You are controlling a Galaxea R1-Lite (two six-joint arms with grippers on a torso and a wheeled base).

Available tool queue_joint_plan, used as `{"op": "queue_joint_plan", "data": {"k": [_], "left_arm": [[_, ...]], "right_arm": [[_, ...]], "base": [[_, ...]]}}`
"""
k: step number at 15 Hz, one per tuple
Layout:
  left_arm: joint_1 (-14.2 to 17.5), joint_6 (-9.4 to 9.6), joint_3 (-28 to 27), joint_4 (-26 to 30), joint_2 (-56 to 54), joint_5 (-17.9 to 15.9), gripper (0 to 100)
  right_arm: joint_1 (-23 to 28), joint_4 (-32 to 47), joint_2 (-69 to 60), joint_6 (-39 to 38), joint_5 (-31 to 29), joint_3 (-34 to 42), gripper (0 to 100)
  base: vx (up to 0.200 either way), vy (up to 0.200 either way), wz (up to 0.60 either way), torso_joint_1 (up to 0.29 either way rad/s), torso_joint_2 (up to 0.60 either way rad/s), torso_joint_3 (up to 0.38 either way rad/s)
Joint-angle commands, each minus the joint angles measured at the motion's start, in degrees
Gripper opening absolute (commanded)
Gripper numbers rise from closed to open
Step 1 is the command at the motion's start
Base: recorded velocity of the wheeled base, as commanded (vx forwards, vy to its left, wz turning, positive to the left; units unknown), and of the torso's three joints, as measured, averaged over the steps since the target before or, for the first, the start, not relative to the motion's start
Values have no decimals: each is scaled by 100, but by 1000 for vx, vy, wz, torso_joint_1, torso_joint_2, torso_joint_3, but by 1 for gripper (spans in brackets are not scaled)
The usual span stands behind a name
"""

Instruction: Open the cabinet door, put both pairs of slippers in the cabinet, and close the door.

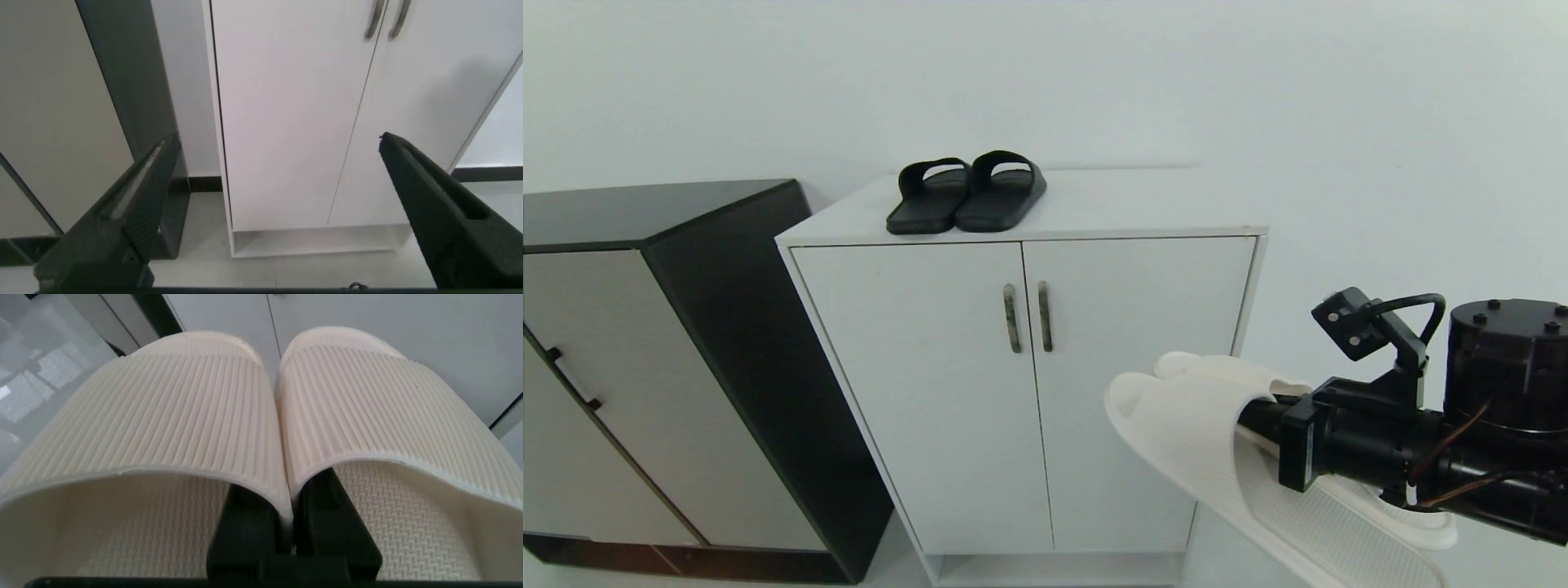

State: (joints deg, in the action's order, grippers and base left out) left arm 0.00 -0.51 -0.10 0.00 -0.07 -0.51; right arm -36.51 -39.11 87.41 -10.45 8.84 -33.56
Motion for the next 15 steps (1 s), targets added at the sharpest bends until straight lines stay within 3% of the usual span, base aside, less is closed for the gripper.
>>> {"op": "queue_joint_plan", "data": {"k": [1, 10, 13, 14, 15], "left_arm": [[0, -2, 1, 0, 7, -2, 100], [0, 69, -8, 0, 7, -125, 100], [0, 78, -25, -9, 7, -177, 100], [0, -2, -263, -62, 86, -177, 100], [-18, -476, -1071, -79, 658, -169, 100]], "right_arm": [[4, -9, 13, -1, 4, 51, 0], [-5, -79, 66, 8, 4, 104, 0], [-5, -211, 119, 16, 4, 174, 0], [-5, -264, 136, 16, 4, 183, 0], [-14, -273, 136, 16, -5, 201, 0]], "base": [[0, 0, 0, -237, 481, 246], [0, 0, 0, -226, 419, 213], [0, 0, 0, -97, 294, 95], [0, 0, 0, -27, 95, 41], [0, 0, 0, -22, 56, 46]]}}
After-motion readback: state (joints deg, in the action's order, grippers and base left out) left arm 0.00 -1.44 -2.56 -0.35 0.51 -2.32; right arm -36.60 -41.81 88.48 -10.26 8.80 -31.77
